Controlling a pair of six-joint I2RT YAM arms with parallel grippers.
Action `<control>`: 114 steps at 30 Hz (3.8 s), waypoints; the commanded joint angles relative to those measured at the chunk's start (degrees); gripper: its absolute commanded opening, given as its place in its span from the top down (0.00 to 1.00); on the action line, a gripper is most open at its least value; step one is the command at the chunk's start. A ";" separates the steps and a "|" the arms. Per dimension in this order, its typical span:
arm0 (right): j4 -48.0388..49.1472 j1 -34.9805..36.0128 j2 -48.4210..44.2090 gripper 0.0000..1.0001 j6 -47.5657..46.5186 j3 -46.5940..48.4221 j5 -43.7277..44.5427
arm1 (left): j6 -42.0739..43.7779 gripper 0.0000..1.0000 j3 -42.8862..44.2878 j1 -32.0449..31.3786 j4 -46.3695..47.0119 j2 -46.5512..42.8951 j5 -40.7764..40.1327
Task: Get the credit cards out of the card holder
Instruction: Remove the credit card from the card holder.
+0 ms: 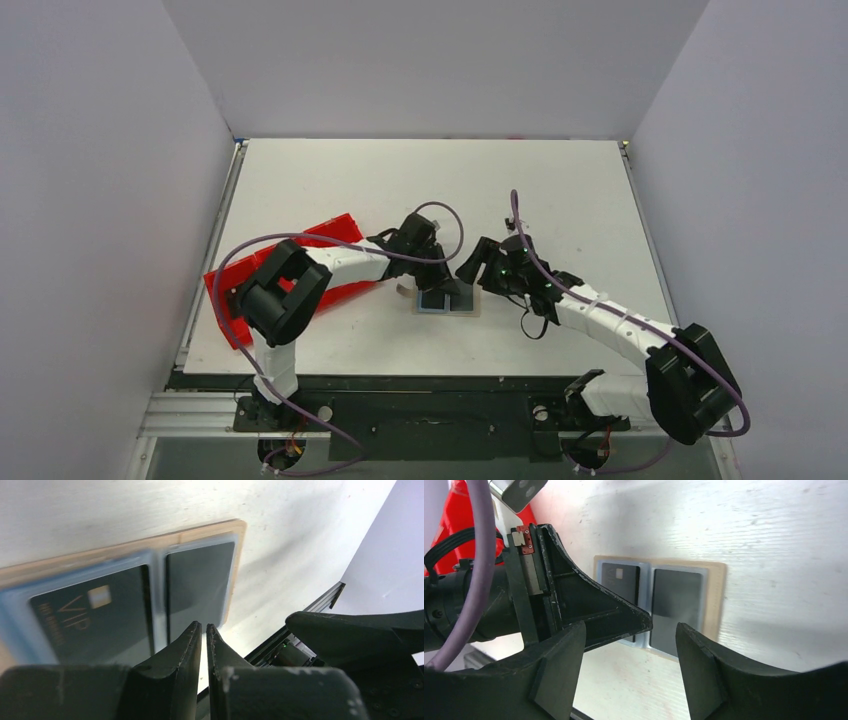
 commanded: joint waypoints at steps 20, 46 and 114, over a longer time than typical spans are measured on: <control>-14.17 5.21 7.23 0.69 -5.64 8.27 14.86 | 4.82 0.92 2.75 0.45 -6.61 -2.91 -6.60; -7.78 3.94 15.21 0.98 -4.11 4.91 13.11 | 7.41 0.92 6.20 -0.29 -9.59 -0.41 -7.45; -5.09 5.21 23.40 1.00 -3.17 1.94 11.27 | -1.20 0.93 -6.87 1.92 9.55 -5.68 -1.25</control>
